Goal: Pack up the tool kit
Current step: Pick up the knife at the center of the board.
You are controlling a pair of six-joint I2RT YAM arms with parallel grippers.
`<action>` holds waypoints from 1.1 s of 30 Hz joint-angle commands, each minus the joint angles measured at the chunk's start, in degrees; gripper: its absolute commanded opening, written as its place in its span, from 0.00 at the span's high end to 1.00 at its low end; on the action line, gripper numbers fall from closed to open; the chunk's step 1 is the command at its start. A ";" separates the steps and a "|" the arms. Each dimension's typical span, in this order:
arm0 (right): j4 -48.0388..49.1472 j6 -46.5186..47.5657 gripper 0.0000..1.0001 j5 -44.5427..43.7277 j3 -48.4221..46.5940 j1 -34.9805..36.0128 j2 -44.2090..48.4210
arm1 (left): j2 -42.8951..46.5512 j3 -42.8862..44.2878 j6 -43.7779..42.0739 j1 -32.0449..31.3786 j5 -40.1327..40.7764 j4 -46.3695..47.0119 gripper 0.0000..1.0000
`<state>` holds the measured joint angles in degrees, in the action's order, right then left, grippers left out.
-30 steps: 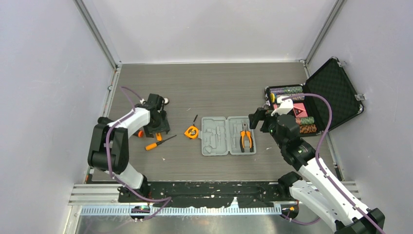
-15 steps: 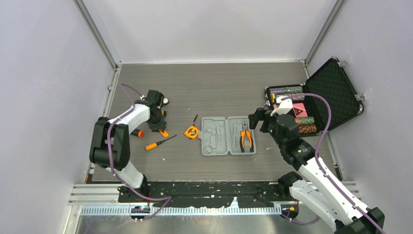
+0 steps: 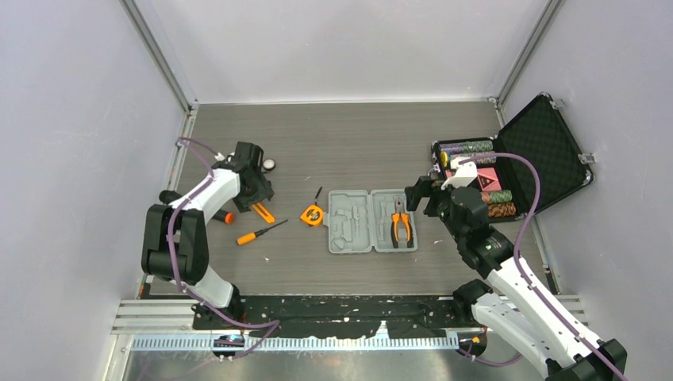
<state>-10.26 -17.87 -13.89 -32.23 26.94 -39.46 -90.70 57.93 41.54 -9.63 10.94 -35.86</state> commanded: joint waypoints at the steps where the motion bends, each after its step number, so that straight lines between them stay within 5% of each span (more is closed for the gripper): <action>1: 3.14 0.85 0.05 -0.36 -0.14 0.37 2.21 | 0.19 2.45 9.83 1.08 1.69 2.04 0.38; 27: 2.90 1.73 0.04 -2.76 0.36 2.49 5.42 | -1.22 -2.76 12.59 -0.43 -5.45 -1.04 0.47; 33: 3.00 1.76 0.04 -2.80 0.37 2.72 5.74 | -4.19 -1.80 12.60 -3.12 -7.52 -0.49 0.59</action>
<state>-10.26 -16.60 -15.40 -31.83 29.21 -34.72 -94.00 55.42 54.63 -10.90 5.65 -36.69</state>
